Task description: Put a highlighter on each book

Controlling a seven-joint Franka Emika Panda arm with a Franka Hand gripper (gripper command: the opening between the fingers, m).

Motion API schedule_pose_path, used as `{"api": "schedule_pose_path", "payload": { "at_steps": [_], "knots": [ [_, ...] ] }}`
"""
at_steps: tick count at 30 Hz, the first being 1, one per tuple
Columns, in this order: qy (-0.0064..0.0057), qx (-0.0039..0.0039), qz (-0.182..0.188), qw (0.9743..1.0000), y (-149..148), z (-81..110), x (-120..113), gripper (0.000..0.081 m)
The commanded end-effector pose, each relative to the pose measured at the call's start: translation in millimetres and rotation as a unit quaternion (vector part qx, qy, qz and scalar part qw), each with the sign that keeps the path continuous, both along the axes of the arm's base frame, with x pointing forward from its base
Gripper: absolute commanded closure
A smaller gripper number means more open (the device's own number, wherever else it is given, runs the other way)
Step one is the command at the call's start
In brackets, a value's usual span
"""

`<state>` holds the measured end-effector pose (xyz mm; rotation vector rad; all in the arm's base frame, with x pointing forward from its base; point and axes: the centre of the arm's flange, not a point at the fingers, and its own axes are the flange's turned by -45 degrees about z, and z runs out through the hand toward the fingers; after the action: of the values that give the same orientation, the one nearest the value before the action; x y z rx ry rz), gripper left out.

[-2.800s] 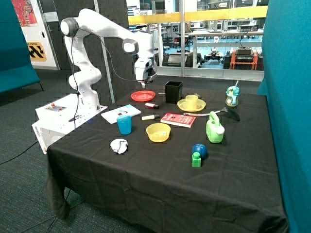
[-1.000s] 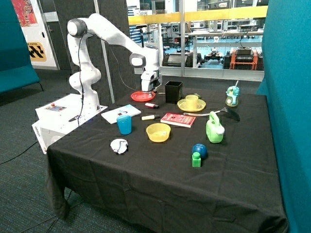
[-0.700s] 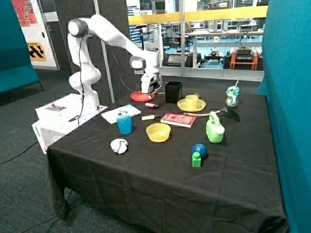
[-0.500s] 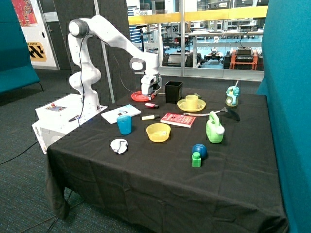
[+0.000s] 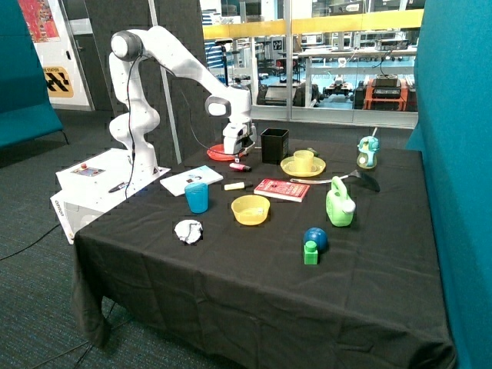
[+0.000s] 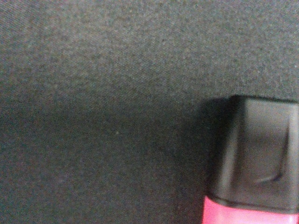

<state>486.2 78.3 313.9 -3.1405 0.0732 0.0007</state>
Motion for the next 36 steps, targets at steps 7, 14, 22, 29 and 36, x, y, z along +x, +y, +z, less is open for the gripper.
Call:
{"api": "schedule_pose_path", "payload": {
  "at_steps": [7, 14, 22, 29, 36],
  "knots": [
    [-0.0002, -0.00013, 0.009, 1.0, -1.1, -19.7, 2.7, 0.0275],
    [-0.0002, -0.00013, 0.013, 0.9999, -0.1, -24.5, 3.6, 0.028],
    [-0.0002, -0.00013, 0.014, 0.9999, -2.0, -32.5, 1.8, 0.0288],
    [-0.0002, -0.00013, 0.016, 0.9999, -4.1, -36.5, 0.2, 0.0298],
    [-0.0002, -0.00013, 0.018, 0.9998, -2.8, -40.2, -0.3, 0.033]
  ]
}}
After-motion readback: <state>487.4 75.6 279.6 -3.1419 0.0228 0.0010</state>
